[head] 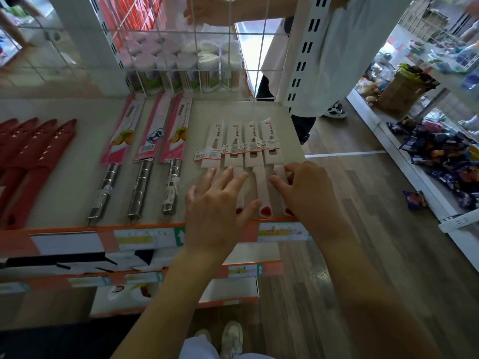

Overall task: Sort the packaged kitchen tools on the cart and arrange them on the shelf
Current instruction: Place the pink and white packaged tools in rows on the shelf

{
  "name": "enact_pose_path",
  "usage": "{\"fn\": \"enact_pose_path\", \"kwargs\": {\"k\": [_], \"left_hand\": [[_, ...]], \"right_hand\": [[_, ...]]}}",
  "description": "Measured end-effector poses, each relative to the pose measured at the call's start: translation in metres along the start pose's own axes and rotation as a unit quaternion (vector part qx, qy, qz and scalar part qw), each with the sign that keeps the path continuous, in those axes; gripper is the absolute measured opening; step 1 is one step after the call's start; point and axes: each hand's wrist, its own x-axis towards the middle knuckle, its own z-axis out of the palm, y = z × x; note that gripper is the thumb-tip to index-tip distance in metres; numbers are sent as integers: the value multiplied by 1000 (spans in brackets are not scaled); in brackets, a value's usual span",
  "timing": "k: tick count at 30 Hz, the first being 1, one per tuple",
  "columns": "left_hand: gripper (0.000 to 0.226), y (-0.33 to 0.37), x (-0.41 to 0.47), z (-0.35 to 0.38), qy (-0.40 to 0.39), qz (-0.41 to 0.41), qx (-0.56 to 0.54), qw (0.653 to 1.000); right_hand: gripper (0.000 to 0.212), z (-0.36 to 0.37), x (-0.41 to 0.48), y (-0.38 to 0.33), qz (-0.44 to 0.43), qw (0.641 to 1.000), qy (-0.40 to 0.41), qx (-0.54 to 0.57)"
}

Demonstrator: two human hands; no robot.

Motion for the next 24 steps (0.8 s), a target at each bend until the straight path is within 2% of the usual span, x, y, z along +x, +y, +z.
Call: {"fn": "enact_pose_path", "kwargs": {"k": [5,10,14,16,21,24], "left_hand": [[63,-2,-11,-10,-7,-7,1,1000],[62,-16,-39,-20,0,-5,-4,1000],[60,-36,-77,-32,15,25,-25,999],[60,-48,-97,-39,40,46,-34,998],[64,-95,-161,-47,-2,61,34,998],[67,-127,-200,-45,-32,53,55,997]], "right_hand": [[38,-7,-21,-10,4,1000,28,-7],[44,-10,-51,-29,37,999,20,-16],[39,-7,-93,-54,19,995,94,17],[39,-4,-118,-72,13,995,101,22],[44,28,-197,-108,43,998,36,16],[43,61,-243,-127,68,996,-15,54]]}}
